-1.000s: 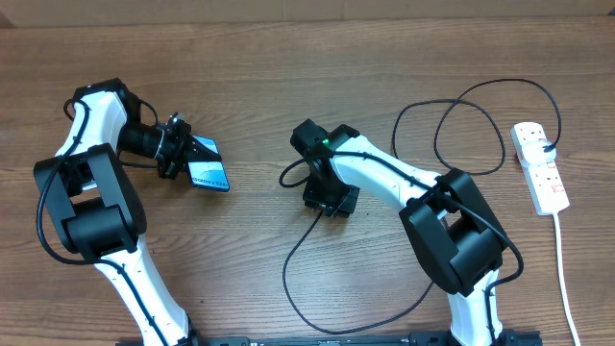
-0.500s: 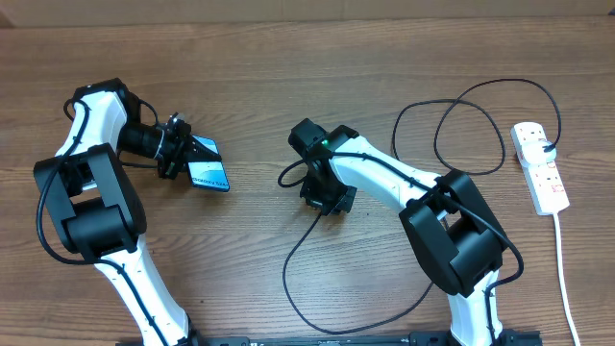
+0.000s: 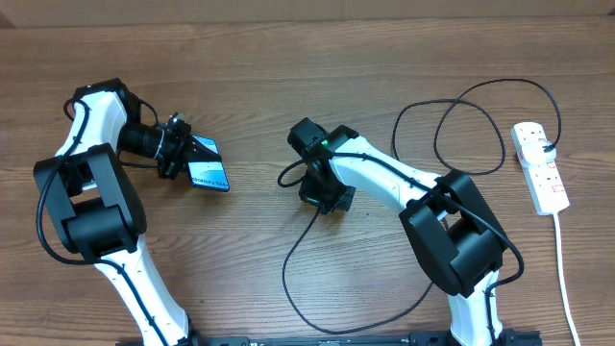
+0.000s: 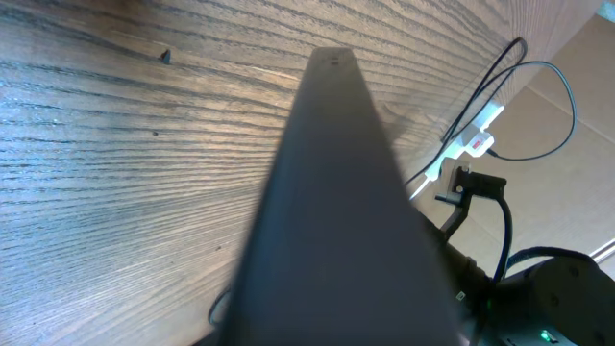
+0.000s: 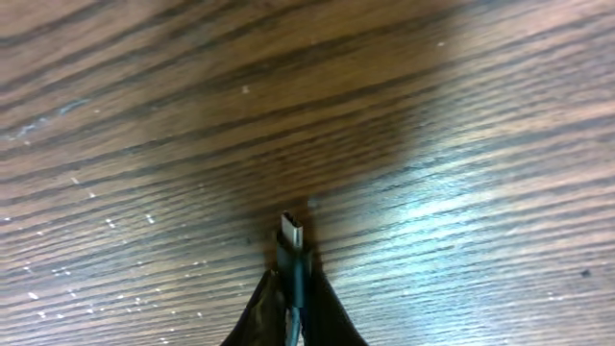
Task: Plug charger to phone and switch on socket
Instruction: 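Lower the right gripper and grasp the USB-C plug end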
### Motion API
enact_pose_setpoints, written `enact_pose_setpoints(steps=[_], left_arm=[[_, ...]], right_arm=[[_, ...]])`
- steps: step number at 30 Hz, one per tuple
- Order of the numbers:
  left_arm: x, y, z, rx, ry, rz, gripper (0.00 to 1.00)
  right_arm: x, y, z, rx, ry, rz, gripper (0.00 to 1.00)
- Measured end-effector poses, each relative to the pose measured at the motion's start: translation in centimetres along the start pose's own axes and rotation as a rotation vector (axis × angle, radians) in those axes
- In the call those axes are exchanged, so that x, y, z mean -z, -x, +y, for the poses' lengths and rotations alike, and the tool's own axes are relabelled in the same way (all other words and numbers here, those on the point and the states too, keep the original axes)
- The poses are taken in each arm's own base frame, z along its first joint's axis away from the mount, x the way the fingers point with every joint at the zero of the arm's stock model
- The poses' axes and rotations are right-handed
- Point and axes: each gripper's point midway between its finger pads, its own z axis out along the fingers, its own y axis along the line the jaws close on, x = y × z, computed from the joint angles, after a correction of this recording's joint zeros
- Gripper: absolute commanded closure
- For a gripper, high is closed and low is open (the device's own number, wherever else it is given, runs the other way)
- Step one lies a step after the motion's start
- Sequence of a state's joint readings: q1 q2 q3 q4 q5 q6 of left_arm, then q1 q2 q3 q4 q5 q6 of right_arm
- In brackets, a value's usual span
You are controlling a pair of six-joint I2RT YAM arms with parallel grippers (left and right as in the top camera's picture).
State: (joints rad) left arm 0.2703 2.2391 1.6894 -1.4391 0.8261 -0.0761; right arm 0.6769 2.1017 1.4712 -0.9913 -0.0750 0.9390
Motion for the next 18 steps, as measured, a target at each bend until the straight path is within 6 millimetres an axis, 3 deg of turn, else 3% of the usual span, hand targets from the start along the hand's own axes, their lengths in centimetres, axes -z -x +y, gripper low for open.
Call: enact_pose_setpoints(steps=[13, 16, 18], left_arm=[[0.0, 0.0, 0.0, 0.0, 0.0, 0.0, 0.96], [0.0, 0.01, 0.0, -0.005, 0.0, 0.0, 0.96], [0.0, 0.09, -0.01, -0.013, 0.0, -0.003, 0.96]], right_arm=[[0.0, -0.01, 0.09, 0.01, 0.004, 0.001, 0.96], [0.0, -0.07, 0.17, 0.032, 0.009, 0.005, 0.91], [0.01, -0.22, 0.34, 0.049, 0.018, 0.015, 0.96]])
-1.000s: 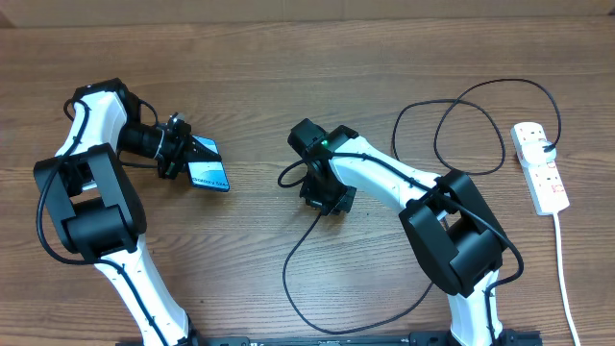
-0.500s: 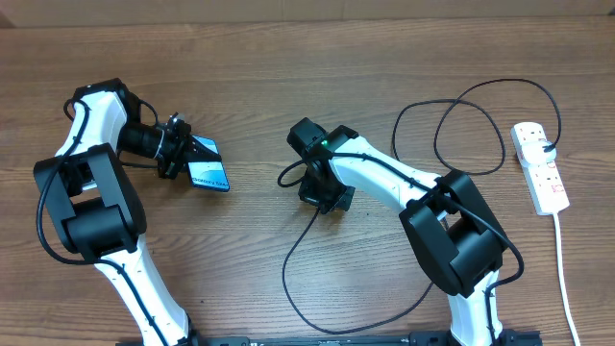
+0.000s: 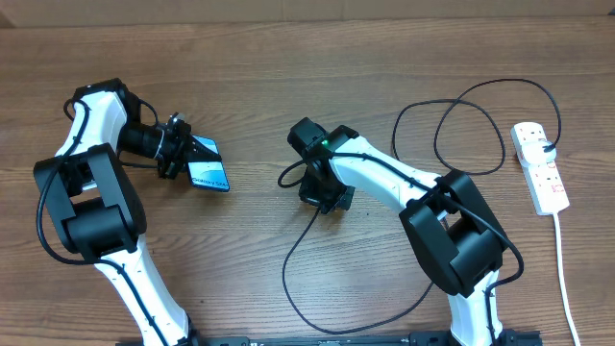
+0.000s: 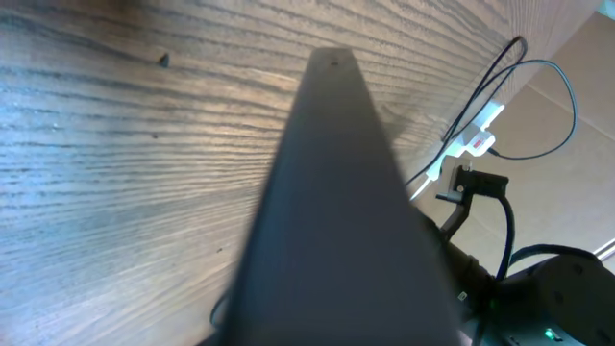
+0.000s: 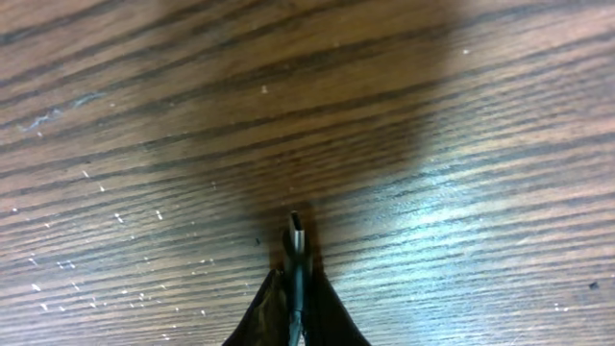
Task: Plug charger to phone and switch on socket
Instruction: 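Lower the right gripper and grasp the USB-C plug end, then lift the plug and carry it toward the phone's bottom port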
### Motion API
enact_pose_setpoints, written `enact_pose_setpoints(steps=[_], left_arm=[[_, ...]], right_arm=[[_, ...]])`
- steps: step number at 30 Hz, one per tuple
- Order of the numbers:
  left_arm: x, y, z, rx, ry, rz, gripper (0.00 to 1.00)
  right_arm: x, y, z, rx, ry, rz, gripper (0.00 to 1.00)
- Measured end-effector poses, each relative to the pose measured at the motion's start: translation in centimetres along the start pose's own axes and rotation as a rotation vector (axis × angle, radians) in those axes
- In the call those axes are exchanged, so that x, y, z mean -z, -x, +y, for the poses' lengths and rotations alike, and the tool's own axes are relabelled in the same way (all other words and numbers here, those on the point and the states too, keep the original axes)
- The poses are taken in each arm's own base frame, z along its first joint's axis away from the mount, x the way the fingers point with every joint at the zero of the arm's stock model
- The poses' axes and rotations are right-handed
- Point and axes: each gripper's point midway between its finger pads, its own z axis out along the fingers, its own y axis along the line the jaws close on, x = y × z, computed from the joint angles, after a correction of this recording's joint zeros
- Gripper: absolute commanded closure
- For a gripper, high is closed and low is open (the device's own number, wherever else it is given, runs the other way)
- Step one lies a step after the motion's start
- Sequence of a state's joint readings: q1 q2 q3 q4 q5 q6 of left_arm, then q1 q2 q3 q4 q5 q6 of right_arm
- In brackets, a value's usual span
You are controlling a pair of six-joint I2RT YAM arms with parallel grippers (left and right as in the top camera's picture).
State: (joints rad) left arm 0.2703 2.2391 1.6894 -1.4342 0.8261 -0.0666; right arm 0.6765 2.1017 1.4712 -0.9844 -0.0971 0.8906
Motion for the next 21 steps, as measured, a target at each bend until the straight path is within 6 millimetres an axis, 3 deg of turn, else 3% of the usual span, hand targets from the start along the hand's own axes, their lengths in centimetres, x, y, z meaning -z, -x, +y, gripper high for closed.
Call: enact_pose_setpoints(steps=[6, 13, 18, 21], left_arm=[[0.0, 0.2, -0.2, -0.086, -0.009, -0.008, 0.96], [0.1, 0.1, -1.6, -0.159, -0.092, -0.008, 0.96], [0.5, -0.3, -3.9, -0.271, -0.23, -0.016, 0.96], [0.8, -0.6, -5.1, -0.338, -0.304, -0.024, 0.96]], right_arm=[[0.0, -0.1, 0.2, 0.079, 0.014, 0.009, 0.96], [-0.1, -0.9, 2.0, 0.193, 0.11, 0.053, 0.96], [0.1, -2.3, 3.2, 0.348, 0.201, 0.122, 0.96], [1.0, -4.3, 4.8, 0.502, 0.339, 0.204, 0.96]])
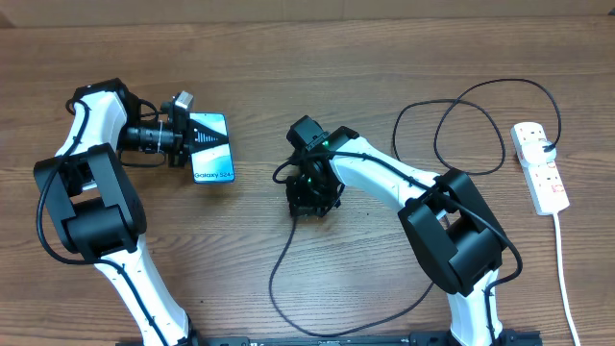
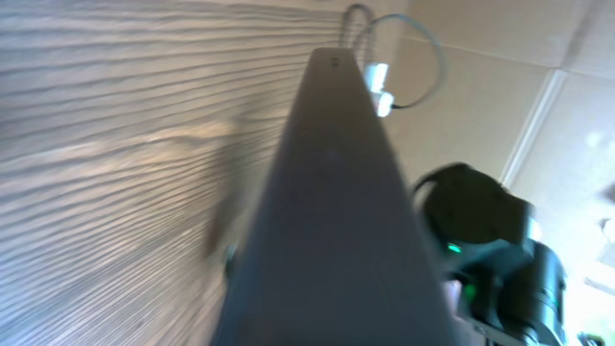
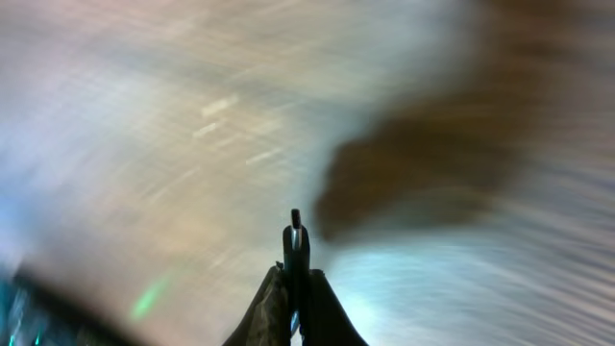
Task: Plug charger to phone and switch on socket
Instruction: 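Lift the plug and carry it toward the phone's bottom port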
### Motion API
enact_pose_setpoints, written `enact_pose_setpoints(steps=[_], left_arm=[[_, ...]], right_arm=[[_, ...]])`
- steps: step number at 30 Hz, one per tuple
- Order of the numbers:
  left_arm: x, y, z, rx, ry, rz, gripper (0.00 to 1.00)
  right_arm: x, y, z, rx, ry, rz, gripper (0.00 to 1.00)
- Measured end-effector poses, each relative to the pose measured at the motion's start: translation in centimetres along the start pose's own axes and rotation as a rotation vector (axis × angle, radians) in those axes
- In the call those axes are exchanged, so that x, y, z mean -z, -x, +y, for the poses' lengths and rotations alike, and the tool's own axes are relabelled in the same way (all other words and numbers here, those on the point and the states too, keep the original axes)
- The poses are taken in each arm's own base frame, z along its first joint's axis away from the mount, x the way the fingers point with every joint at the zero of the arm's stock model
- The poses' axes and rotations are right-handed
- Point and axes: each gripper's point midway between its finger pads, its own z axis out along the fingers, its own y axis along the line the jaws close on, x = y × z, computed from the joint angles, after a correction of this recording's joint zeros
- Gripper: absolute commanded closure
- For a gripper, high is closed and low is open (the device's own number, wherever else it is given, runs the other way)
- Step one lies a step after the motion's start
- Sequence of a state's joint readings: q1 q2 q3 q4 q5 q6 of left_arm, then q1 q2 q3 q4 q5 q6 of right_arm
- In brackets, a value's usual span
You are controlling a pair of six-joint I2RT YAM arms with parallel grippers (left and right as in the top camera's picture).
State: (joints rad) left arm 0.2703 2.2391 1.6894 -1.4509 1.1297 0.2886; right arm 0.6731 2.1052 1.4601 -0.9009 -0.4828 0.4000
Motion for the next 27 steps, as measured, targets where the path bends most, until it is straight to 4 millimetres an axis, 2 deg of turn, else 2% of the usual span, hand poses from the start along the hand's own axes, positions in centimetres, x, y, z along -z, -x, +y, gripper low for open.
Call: enact_pose_setpoints(steps=[5, 7, 9, 12, 19, 27], left_arm=[[0.1, -0.5, -2.0, -0.066, -0.108, -0.009, 0.96], [0.3, -0.8, -3.1, -0.096, -0.161, -0.015, 0.96], [0.4, -1.1, -3.8, -0.112, -0.191, -0.02, 0.96], [0.6, -1.3, -4.7, -0.143, -0.233, -0.034, 0.96], [0.5, -1.0, -5.6, -0.178, -0.276, -0.06, 0.96], [-1.0, -1.2, -6.8, -0.148, -0.313, -0.035, 0.96]], right_arm=[[1.6, -2.0, 4.6, 0.234, 0.338, 0.103, 0.96], [3.4, -2.5, 6.5, 0.342, 0.523, 0.111, 0.96], [4.6, -2.8, 7.5, 0.405, 0.627, 0.101, 0.96], [6.1, -3.2, 8.7, 0.474, 0.734, 0.086, 0.96], [8.2, -3.2, 10.8, 0.581, 0.903, 0.043, 0.96], [9.2, -2.9, 11.7, 0.597, 0.97, 0.034, 0.96]])
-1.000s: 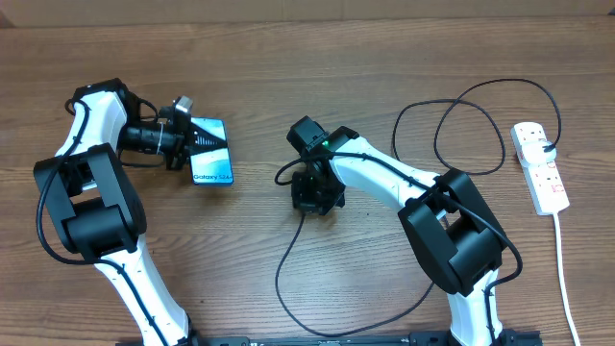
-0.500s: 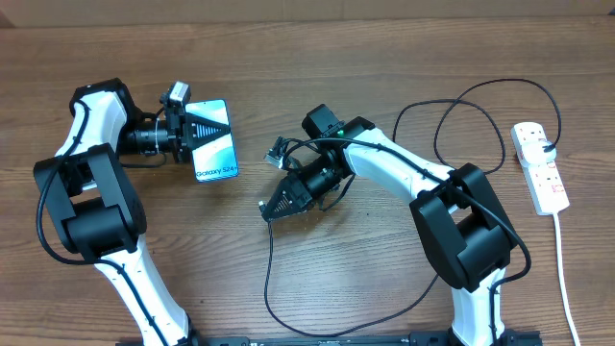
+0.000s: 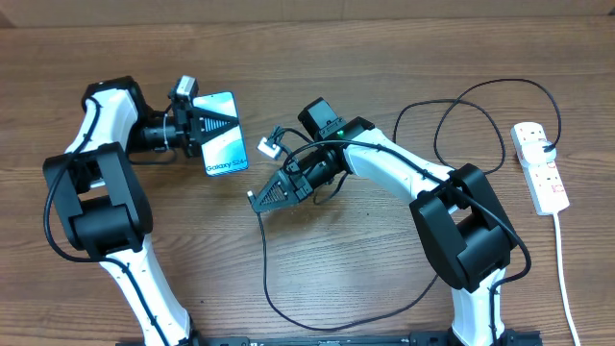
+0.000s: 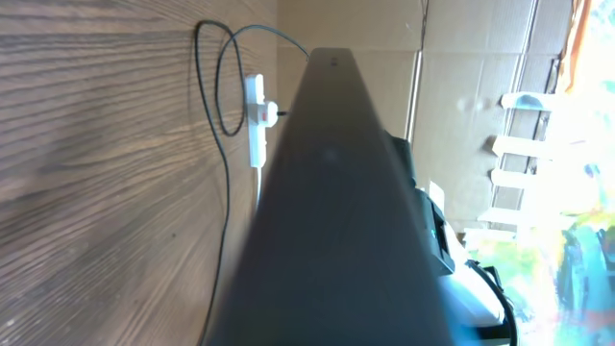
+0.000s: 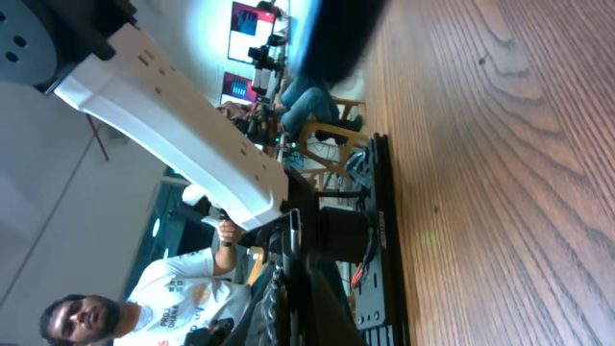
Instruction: Plug charger to phone and switch on socket
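Observation:
In the overhead view my left gripper [image 3: 213, 125] is shut on the top end of a phone [image 3: 226, 149], which is lifted with its light screen facing up. My right gripper [image 3: 264, 195] lies level, pointing left and toward the front, shut on the charger plug [image 3: 253, 200] below and right of the phone, apart from it. The plug's metal tip [image 5: 296, 223] sticks out between the fingers in the right wrist view. The phone's dark edge [image 4: 332, 211] fills the left wrist view and hides those fingers. The white socket strip [image 3: 540, 168] lies at the far right.
The black charger cable [image 3: 274, 288] hangs from the plug, loops over the front of the table, and coils [image 3: 461, 125] near the strip. A white lead [image 3: 565, 279] runs from the strip to the front edge. The strip [image 4: 256, 120] also shows in the left wrist view.
The left gripper has carried the phone a little right and farther back. The right wrist has turned from pointing down at the table to lying level, and the plug now sits left of where it was.
At first the left gripper held the phone tilted low over the table, and the right gripper held the plug pointing down at the wood. Then the phone stood turned screen-up and farther back. Now the phone is higher and the plug points sideways near its lower end.

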### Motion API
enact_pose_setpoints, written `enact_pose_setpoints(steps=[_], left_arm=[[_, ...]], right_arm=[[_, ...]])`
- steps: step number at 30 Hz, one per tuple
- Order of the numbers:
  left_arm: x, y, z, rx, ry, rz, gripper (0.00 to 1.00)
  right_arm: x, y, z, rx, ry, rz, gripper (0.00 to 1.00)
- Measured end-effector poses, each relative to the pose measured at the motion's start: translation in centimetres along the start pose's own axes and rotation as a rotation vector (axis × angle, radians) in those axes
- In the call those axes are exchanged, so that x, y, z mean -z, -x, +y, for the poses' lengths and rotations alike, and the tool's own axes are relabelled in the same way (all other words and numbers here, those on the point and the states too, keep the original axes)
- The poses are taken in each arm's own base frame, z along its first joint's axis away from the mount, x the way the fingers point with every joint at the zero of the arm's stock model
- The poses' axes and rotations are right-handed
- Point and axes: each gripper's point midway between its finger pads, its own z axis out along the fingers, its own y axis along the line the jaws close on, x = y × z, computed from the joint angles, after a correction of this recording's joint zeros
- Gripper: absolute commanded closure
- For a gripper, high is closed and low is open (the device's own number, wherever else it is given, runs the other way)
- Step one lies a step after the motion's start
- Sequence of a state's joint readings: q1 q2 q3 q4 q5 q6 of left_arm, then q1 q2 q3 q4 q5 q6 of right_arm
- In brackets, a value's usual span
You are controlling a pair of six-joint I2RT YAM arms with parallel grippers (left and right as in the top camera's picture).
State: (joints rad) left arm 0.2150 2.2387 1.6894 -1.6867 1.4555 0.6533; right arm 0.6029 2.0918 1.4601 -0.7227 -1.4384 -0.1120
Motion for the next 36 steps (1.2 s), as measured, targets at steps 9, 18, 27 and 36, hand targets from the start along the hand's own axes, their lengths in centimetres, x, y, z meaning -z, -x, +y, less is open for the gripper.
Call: enact_pose_setpoints(steps=[9, 18, 27, 36], left_arm=[[-1.0, -0.3, -0.2, 0.017, -0.009, 0.02, 0.96], [-1.0, -0.3, -0.2, 0.023, -0.009, 0.018, 0.96], [-1.0, -0.3, -0.2, 0.024, -0.009, 0.018, 0.96], [-1.1, -0.2, -0.5, 0.038, -0.021, 0.014, 0.96]], right_arm=[[0.0, 1.8, 0.5, 0.029, 0.021, -0.02, 0.96], [0.2, 3.5, 0.8, 0.014, 0.02, -0.04, 0.96], [0.3, 3.9, 0.5, -0.036, 0.0, -0.052, 0.96], [0.3, 4.1, 0.1, -0.062, -0.022, -0.062, 0.96]])
